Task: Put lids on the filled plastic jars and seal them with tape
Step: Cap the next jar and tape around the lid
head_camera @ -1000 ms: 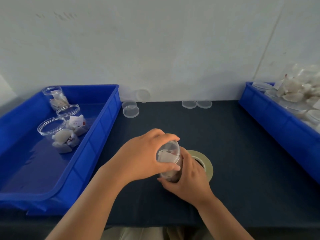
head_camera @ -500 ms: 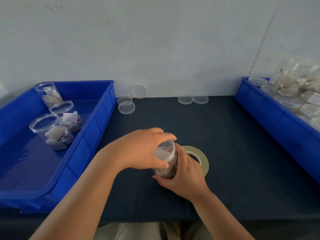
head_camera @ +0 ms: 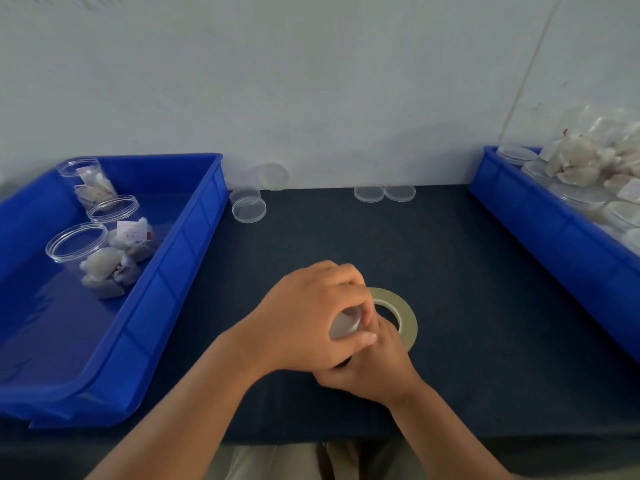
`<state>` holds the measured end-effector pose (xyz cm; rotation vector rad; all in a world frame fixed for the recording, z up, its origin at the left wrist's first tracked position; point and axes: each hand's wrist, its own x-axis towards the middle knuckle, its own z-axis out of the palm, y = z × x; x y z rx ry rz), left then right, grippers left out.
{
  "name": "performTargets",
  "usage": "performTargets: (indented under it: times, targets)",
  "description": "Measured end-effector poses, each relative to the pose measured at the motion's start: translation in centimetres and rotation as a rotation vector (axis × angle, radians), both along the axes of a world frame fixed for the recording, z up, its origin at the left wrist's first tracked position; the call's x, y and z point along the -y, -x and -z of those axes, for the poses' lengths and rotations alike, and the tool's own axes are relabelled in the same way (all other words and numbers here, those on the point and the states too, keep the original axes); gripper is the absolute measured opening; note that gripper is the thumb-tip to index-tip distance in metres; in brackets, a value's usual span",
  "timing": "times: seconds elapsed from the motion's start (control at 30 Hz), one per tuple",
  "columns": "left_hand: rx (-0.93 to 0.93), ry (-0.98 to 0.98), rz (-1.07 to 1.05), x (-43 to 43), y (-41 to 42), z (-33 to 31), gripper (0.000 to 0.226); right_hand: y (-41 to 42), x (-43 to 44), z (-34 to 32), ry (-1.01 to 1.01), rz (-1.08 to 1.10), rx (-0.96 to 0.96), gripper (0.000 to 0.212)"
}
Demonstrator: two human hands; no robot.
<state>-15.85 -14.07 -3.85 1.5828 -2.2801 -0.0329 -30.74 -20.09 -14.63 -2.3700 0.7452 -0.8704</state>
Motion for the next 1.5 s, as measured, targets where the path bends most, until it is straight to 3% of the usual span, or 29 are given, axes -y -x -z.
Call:
performTargets:
  times: [0.17,0.2,0.3,0.37,0.47,0.6,0.67,0.77,0.83,0.9,0.97,1.07,1.17,1.3,1.37,1.5]
  targets:
    - [-0.089,-0.078,0.086,-0.4,-0.6,-0.8,0.029,0.0,-0.2,-0.1,-0.013,-0.07,0.0,0.075]
    - [-0.046,-0.042,0.037,-0.6,-0.4,-0.7,0.035,-0.1,-0.2,-0.1,-0.015,-0.053,0.017,0.081]
    - [0.081,0.033,-0.346,-1.3,-0.1,-0.3,0.085,-0.3,-0.2,-0.1,0.007,0.074,0.1,0.091]
    - [0.068,-0.002,-0.496,-1.7,0.2,0.1,0.097,-0.4,-0.2,-0.2,0.034,0.139,0.105,0.09]
    - [0.002,-0.105,-0.442,-1.8,0.9,0.8,0.087,-0.4,-0.4,-0.1,0.052,0.137,0.078,0.092]
    - [-0.075,-0.101,-0.355,-1.9,2.3,0.8,0.087,-0.2,-0.6,0.0,0.063,0.152,0.077,0.082]
    - [-0.055,-0.031,-0.492,-1.9,3.9,1.0,0.091,0.0,-0.6,-0.4,0.069,0.124,0.078,0.064]
    - [-0.024,0.173,-0.562,-1.6,5.4,1.5,0.065,0.0,-0.5,-0.7,0.022,0.042,0.206,0.041]
    - [-0.088,0.221,-0.412,-1.3,4.5,1.4,0.045,0.3,-0.6,-0.9,0.087,0.052,0.196,0.05]
    - [-0.07,0.178,-0.194,-1.1,2.7,1.0,0.036,0.7,-0.4,-0.5,0.077,0.017,0.158,0.072]
    - [-0.065,0.089,-0.006,-1.1,0.9,0.3,0.038,0.8,-0.3,-0.2,-0.023,-0.055,0.125,0.083]
    - [-0.119,0.015,0.062,-1.1,0.0,-0.4,0.038,0.5,-0.1,0.1,-0.048,-0.083,0.11,0.081]
    - [-0.098,0.055,-0.056,-1.4,0.8,-0.4,0.031,0.3,-0.1,-0.1,-0.039,-0.064,0.153,0.08]
    - [-0.156,-0.03,-0.395,-2.0,3.2,0.4,0.072,-0.3,-0.4,-0.4,0.107,0.028,0.238,0.057]
    - [-0.097,-0.038,-0.55,-1.8,4.2,0.5,0.086,-0.7,-0.7,-0.4,0.165,0.022,0.233,0.052]
    - [0.066,0.055,-0.498,-0.9,4.4,0.4,0.071,-0.1,-0.4,-0.1,0.264,0.031,0.158,0.064]
